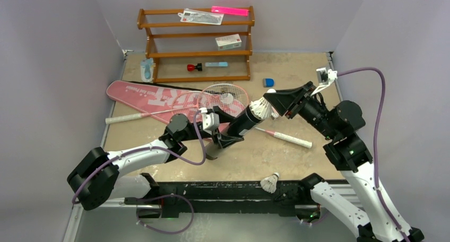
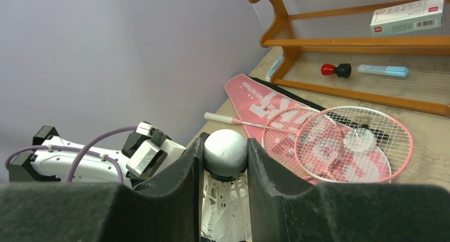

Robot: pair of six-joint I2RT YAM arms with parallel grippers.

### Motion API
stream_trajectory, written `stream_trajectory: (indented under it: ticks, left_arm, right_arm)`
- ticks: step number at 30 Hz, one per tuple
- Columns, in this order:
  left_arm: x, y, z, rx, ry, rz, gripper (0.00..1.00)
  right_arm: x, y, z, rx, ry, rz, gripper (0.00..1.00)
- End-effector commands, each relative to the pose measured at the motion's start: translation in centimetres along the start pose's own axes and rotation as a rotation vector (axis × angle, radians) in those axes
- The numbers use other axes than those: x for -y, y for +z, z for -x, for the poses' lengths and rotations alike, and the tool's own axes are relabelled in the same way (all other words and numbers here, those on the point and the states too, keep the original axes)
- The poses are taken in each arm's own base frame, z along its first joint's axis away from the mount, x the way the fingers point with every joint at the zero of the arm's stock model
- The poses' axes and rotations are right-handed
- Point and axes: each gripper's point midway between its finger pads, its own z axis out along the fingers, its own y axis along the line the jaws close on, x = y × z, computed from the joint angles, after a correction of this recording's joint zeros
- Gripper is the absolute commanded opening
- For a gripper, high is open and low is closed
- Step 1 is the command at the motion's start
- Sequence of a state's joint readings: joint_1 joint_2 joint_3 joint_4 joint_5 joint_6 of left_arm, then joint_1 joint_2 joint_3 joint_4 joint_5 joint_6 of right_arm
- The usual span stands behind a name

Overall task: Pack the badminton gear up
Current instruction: Place the shuttlecock at the shuttle tube.

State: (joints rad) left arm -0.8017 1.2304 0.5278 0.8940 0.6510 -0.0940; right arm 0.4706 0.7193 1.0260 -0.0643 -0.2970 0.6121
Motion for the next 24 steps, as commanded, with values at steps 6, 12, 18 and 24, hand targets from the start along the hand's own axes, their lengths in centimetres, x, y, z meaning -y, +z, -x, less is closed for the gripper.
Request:
stream_trajectory:
  ticks: [6,12,18,24]
  left_arm:
    - [0.1,0.4,2.4,0.084,0.041,-0.010,0.45]
    - [0.1,0.4,2.4,0.085,0.038,-0.010,0.45]
    - [0.2,0.4,2.5,0.090,0.035,-0.010,0.45]
    - [0.2,0.4,2.5,0.093,0.034,-0.011,0.45]
  right_arm:
    - [-1.0,-0.9,1.3,0.028,-0.047,0.009,0.00]
    - [-1.3,-1.2,1.5,0.026,-0.052,0.010,0.00]
    - [-1.4,-1.3,1.6,0.027,-0.052,0.009,0.00]
    - [-1.4,-1.5,1.9,0.037,-0.052,0.001,0.00]
